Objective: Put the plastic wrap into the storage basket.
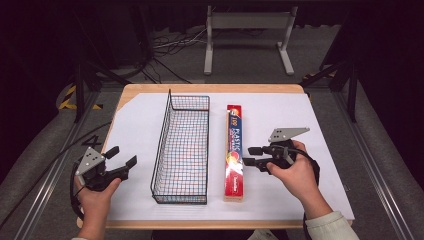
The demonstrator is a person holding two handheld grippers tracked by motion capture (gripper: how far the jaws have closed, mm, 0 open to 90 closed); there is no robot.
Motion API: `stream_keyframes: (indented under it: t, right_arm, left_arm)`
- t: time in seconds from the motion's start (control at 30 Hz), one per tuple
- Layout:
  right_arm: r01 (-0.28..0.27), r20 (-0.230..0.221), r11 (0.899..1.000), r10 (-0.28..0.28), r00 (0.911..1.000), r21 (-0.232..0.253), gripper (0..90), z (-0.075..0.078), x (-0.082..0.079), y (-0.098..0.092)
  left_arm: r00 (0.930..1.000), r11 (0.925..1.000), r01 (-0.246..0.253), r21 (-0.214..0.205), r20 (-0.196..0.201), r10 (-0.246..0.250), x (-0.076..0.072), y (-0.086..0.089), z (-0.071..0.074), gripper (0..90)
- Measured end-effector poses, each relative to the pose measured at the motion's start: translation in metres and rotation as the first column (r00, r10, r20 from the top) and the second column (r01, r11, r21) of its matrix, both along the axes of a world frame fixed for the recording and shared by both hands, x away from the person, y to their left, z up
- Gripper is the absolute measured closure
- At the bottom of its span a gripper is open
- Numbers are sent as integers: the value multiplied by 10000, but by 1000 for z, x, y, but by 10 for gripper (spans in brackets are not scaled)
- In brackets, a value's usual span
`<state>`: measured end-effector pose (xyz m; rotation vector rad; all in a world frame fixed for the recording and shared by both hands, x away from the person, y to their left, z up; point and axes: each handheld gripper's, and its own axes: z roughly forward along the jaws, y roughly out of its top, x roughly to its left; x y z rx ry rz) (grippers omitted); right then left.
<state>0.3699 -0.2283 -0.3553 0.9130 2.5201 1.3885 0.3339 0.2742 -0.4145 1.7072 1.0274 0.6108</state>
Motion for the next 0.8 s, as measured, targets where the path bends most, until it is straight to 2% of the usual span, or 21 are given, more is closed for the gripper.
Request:
stream_keyframes:
  t: [0.1,0.23,0.3,0.43,0.47,0.5,0.53,0.57,0.6,0.63,0.67,0.7,0.8]
  right_arm:
    - [497,20,9987,-497,9988,83,466,3,7,6]
    - [1300,-44,9911,-1300,9915,286,403,9,16,17]
    - [1824,-6,9828,-1825,9832,290,347,12,19,26]
    - [2275,32,9737,-2275,9738,94,313,18,26,38]
    - [2275,32,9737,-2275,9738,94,313,18,26,38]
    - [2575,79,9663,-2575,9662,46,300,21,29,43]
    - [2575,79,9663,-2575,9662,46,300,21,29,43]
    - [3028,239,9530,-3026,9528,-65,295,23,33,48]
    - [3028,239,9530,-3026,9528,-65,295,23,33,48]
    - [3216,304,9468,-3211,9466,-118,295,24,34,50]
    - [3488,430,9371,-3479,9366,-156,295,25,36,55]
    - [3488,430,9371,-3479,9366,-156,295,25,36,55]
    - [3967,617,9179,-3955,9164,-81,309,27,39,63]
  left_arm:
    - [9999,9996,-50,269,93,48,0,1,-1,256]
    - [9999,10000,-76,50,150,75,3,3,-1,257]
    - [9998,9999,-105,16,156,104,4,3,-1,258]
    - [9997,9999,-147,60,210,145,6,4,-1,258]
    - [9996,9998,-181,23,219,180,6,4,-1,258]
    - [9994,9997,-240,-83,249,242,6,6,0,258]
    - [9994,9997,-240,-83,249,242,6,6,0,258]
    - [9993,9995,-286,-151,241,289,6,6,0,258]
    - [9992,9994,-291,-159,262,295,6,7,1,258]
    - [9991,9993,-312,-183,267,317,6,7,1,258]
    - [9991,9992,-346,-203,256,351,6,7,1,258]
    - [9989,9992,-364,-184,272,369,6,8,0,258]
    - [9989,9991,-398,-142,256,401,5,9,0,258]
